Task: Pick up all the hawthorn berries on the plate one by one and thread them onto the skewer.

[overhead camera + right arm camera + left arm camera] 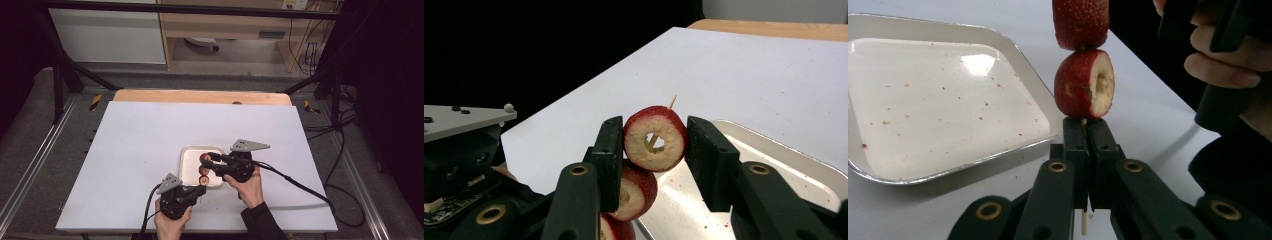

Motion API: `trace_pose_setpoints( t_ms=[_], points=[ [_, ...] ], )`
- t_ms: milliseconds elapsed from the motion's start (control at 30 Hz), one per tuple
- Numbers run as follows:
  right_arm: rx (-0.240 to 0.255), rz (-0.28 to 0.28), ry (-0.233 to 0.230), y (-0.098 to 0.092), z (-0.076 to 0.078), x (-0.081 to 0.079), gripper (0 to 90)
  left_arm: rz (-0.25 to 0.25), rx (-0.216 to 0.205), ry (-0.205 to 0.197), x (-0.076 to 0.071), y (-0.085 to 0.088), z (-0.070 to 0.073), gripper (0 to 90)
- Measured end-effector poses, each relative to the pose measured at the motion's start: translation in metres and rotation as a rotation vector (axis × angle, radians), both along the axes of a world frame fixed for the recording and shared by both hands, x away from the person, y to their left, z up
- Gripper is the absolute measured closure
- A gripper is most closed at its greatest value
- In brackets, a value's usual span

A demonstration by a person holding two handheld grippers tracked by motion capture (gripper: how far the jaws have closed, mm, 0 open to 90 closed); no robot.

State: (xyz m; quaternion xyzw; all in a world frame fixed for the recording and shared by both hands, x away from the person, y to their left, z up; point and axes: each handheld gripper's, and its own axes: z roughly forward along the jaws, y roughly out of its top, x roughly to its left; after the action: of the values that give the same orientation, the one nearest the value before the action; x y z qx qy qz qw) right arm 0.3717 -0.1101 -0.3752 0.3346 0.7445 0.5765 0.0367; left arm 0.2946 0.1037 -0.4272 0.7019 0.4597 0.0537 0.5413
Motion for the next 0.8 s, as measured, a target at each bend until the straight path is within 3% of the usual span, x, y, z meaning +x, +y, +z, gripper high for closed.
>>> trace_pose_setpoints(
  t_ms=[133,200,267,400,567,800],
  points=[
    [0.022,-0.02,-0.019,0.002,-0.002,0.0,59.0,0.009,0.011,0.002,0.004,0.004,0.0,88.7],
    [0.047,-0.055,-0.049,0.003,-0.001,0.0,43.6,0.013,0.025,-0.005,0.005,0.006,0.0,88.6],
    [0.04,-0.069,-0.054,0.0,0.002,0.001,39.9,0.019,0.042,-0.011,0.007,0.009,-0.001,88.6],
    [-0.055,-0.084,-0.07,-0.008,0.003,0.001,25.5,0.018,0.081,-0.033,0.009,0.013,-0.003,88.5],
    [-0.155,-0.078,-0.06,-0.023,-0.009,0.003,11.3,0.011,0.132,-0.04,0.012,0.017,-0.002,88.4],
    [-0.284,-0.081,-0.034,-0.046,-0.028,0.005,4.8,0.002,0.202,-0.055,0.021,0.026,0.005,88.3]
  ],
)
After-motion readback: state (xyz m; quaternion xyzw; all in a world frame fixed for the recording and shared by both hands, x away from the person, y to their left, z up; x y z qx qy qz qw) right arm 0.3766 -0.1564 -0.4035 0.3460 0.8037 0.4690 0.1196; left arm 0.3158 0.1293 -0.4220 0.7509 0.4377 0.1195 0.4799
